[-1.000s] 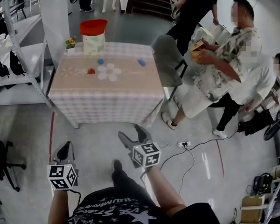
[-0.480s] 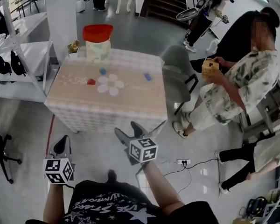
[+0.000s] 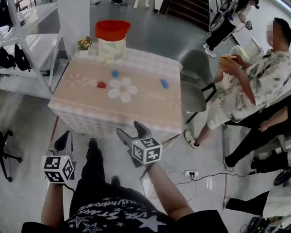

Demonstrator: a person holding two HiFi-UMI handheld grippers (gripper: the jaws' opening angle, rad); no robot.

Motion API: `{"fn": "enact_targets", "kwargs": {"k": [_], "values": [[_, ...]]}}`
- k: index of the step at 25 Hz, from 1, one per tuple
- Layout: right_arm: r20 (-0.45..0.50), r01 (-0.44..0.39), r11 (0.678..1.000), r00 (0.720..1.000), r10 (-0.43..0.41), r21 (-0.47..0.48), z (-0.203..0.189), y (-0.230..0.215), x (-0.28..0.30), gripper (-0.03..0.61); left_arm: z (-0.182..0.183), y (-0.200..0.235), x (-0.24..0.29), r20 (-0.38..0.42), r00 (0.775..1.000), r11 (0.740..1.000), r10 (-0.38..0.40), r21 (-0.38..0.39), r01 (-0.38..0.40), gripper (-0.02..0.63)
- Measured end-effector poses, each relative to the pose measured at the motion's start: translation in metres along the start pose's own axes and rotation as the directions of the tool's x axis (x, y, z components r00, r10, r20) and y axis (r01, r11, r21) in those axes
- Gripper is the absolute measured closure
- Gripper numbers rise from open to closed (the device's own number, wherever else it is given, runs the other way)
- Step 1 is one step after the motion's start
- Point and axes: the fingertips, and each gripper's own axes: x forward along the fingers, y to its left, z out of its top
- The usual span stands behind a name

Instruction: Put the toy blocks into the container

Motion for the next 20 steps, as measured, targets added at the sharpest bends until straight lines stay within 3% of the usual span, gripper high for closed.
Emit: {"fn": "enact_targets", "kwargs": {"k": [10,15,20], "values": [[-0.039,0.029,0.999,0.999,-0.030,-0.029,0.054,-0.040,0.111,0.213,0.028,0.057,0.116,-0.010,1.000,1.000,-0.029,-0.012,0.029,0.604],[-0.115,0.019,0.996,0.993,-0.029,-0.090,0.070,-0.056,0.177,0.213,0.039,0.091,0.177,-0.042,0.998,0.999,-0.044,-0.020,0.043,0.604],[-0.235,-0.044,0.991,0.972,0.013,-0.130,0.072,-0.060,0.231,0.213,0.054,0.116,0.221,-0.066,0.996,0.998,-0.065,-0.020,0.064,0.604]]}}
